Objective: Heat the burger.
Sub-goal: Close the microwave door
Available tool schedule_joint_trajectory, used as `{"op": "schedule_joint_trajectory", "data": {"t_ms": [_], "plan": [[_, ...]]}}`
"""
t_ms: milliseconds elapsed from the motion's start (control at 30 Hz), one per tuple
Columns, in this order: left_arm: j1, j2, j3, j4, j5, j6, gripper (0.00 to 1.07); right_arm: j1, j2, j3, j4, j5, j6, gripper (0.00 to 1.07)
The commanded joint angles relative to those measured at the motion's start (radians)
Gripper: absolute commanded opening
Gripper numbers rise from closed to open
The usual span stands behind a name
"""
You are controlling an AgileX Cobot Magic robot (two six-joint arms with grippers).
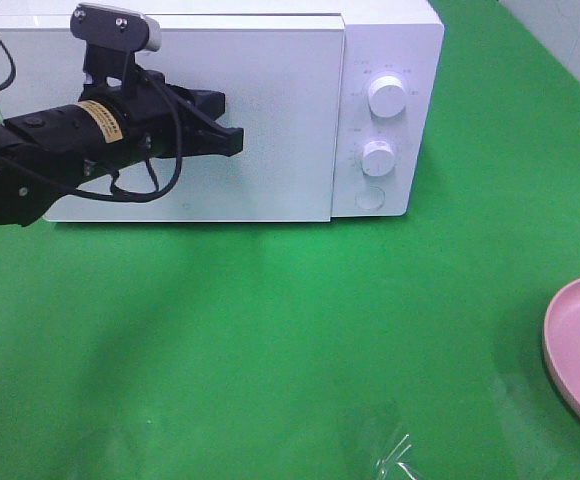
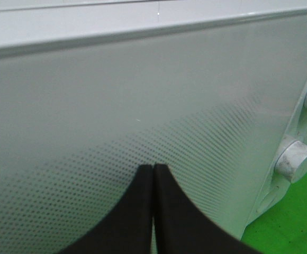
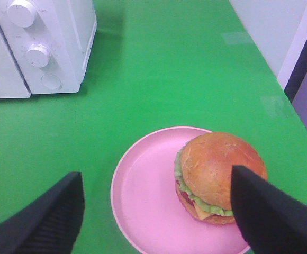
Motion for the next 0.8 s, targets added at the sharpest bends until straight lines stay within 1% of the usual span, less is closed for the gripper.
{"op": "schedule_joint_trajectory", "data": {"t_ms": [33,67,267,400,433,467,533,567,600,633,667,700,733,767,800], "plan": [[0.019,0.031,-0.070,-0.113,-0.018,-0.014,0.00,-0.003,-0.027,0.001,0.001,-0.013,-0.013,0.76],[0.019,0.048,-0.093,-0.116,-0.018,-0.014,0.00,-0.003,-0.027,0.001,0.001,-0.013,-0.013,0.76],[0.019,0.071,-0.123,-0.122,-0.017,-0.015,0.00,-0.003,-0.027,0.001,0.001,-0.013,-0.013,0.76],[0.010,0.048,-0.105,-0.108,0.016,-0.030,0.00,-0.003,-0.027,0.001,0.001,-0.013,-0.013,0.76],[0.006,0.025,-0.090,-0.106,0.065,-0.029,0.00,-0.003,-0.027,0.001,0.001,-0.013,-0.013,0.76],[0.006,0.025,-0.090,-0.106,0.065,-0.029,0.00,-0.003,-0.027,0.001,0.001,-0.013,-0.013,0.76],[-0.005,-0.024,-0.056,-0.102,0.165,-0.029,0.00,-0.003,-0.027,0.001,0.001,-0.013,-0.013,0.76],[-0.005,-0.024,-0.056,-0.102,0.165,-0.029,0.00,-0.003,-0.027,0.001,0.001,-0.013,-0.013,0.76],[-0.016,-0.059,-0.035,-0.102,0.241,-0.030,0.00,-0.003,-0.027,0.001,0.001,-0.013,-0.013,0.76],[-0.016,-0.059,-0.035,-0.102,0.241,-0.030,0.00,-0.003,-0.027,0.001,0.001,-0.013,-0.013,0.76],[-0.028,-0.092,-0.024,-0.102,0.357,-0.033,0.06,-0.003,-0.027,0.001,0.001,-0.013,-0.013,0.76],[-0.028,-0.092,-0.024,-0.102,0.357,-0.033,0.06,-0.003,-0.027,0.001,0.001,-0.013,-0.013,0.76],[-0.037,-0.114,-0.024,-0.102,0.486,-0.033,0.22,-0.003,-0.027,0.001,0.001,-0.013,-0.013,0.75],[-0.037,-0.114,-0.024,-0.102,0.486,-0.033,0.22,-0.003,-0.027,0.001,0.001,-0.013,-0.013,0.75],[-0.047,-0.137,-0.024,-0.102,0.607,-0.036,0.49,-0.003,-0.027,0.001,0.001,-0.013,-0.013,0.75]]}}
